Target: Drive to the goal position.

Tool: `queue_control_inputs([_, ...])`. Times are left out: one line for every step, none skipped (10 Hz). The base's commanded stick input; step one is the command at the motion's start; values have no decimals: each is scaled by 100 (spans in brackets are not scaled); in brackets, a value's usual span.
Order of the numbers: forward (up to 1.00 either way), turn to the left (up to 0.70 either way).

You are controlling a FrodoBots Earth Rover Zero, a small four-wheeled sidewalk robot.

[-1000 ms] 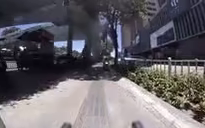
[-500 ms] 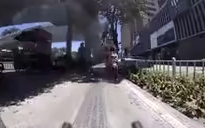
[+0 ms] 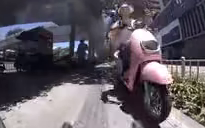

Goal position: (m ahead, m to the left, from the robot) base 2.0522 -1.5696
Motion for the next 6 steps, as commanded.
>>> queue_control_inputs([45,0])
queue_control_inputs([45,0])
queue_control_inputs([45,-2])
queue_control_inputs([45,-14])
queue_control_inputs([45,-27])
queue_control_inputs([45,-27])
